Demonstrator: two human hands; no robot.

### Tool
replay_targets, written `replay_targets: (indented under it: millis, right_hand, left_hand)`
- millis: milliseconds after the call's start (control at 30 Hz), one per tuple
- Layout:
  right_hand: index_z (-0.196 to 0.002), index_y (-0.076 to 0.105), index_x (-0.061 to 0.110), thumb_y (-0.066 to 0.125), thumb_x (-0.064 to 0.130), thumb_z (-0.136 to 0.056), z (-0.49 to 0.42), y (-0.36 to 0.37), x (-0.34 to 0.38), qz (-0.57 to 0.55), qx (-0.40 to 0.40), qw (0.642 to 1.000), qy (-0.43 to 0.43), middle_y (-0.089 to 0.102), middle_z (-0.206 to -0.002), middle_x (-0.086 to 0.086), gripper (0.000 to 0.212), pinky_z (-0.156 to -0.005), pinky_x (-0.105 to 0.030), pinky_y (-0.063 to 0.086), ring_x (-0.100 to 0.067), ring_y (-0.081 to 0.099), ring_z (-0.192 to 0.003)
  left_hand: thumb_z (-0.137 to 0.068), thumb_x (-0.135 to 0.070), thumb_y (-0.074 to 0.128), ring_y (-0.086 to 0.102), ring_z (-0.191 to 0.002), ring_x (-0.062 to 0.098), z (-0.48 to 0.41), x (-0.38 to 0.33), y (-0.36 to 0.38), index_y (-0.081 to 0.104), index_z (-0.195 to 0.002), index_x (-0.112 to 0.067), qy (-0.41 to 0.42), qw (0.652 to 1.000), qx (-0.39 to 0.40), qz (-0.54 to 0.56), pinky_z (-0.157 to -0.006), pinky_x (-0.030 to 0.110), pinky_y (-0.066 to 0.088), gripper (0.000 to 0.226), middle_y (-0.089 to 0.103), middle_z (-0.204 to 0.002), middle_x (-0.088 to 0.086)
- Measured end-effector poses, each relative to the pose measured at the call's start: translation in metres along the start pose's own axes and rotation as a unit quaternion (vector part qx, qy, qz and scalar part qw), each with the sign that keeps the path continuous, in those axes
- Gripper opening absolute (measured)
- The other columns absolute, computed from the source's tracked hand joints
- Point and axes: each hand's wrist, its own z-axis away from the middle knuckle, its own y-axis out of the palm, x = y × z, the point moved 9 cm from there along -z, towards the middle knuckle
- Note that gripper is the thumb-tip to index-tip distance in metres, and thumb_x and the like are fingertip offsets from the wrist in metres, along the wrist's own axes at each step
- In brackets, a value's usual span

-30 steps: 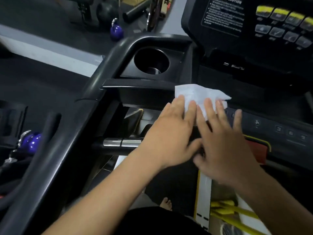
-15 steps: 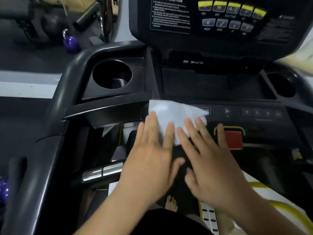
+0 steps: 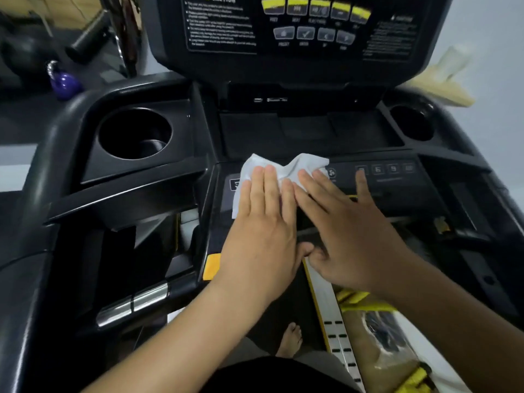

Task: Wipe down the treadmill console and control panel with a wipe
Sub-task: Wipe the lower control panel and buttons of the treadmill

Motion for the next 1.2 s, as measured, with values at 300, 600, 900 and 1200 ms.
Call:
replay_targets:
  millis: [300,600,900,1200]
  right_hand:
    - [-0.154,0.005,0.021,0.035,0.059,-0.074,0.028,0.020,-0.085,-0.031,0.030,0.998,0.052,0.005,-0.165,-0.002,0.094,-0.112,-0.070,0.012,-0.022,0.002,-0.151]
    - [-0.153,-0.015,0.023,0.052,0.041,-0.084,0.075,0.045,-0.182,-0.073,0.036,0.993,0.090,-0.020,-0.162,0.002,0.098,-0.116,-0.063,-0.003,-0.014,-0.011,-0.150]
    - [-0.156,0.007,0.019,0.060,0.048,-0.076,0.143,0.078,-0.187,-0.125,0.008,0.992,-0.008,-0.006,-0.164,-0.009,0.100,-0.120,-0.054,-0.002,-0.021,0.004,-0.150]
    - [-0.150,0.015,0.036,0.056,0.015,-0.085,0.088,0.047,-0.223,-0.444,-0.008,0.896,0.022,0.027,-0.154,0.007,0.080,-0.095,-0.034,0.048,-0.018,0.046,-0.125]
  left_hand:
    - [-0.097,-0.066,0.009,-0.023,-0.146,0.045,-0.057,-0.077,0.001,-0.016,-0.151,0.002,0.026,0.999,0.028,0.029,-0.121,0.054,-0.005,0.091,-0.021,-0.159,0.027]
    - [-0.097,-0.066,0.012,-0.023,-0.145,0.046,-0.111,-0.182,-0.004,-0.019,-0.149,0.002,0.015,0.999,0.034,-0.008,-0.121,0.055,-0.008,0.091,-0.023,-0.157,0.029]
    - [-0.097,-0.066,0.020,-0.008,-0.150,0.043,-0.056,-0.239,0.015,0.012,-0.154,0.001,-0.010,0.998,-0.013,0.067,-0.120,0.055,0.002,0.089,0.000,-0.161,0.028]
    - [-0.091,-0.057,-0.004,-0.021,-0.148,0.040,-0.117,-0.213,0.004,-0.016,-0.153,-0.010,-0.052,0.998,0.033,0.032,-0.122,0.050,-0.007,0.079,-0.016,-0.162,0.024]
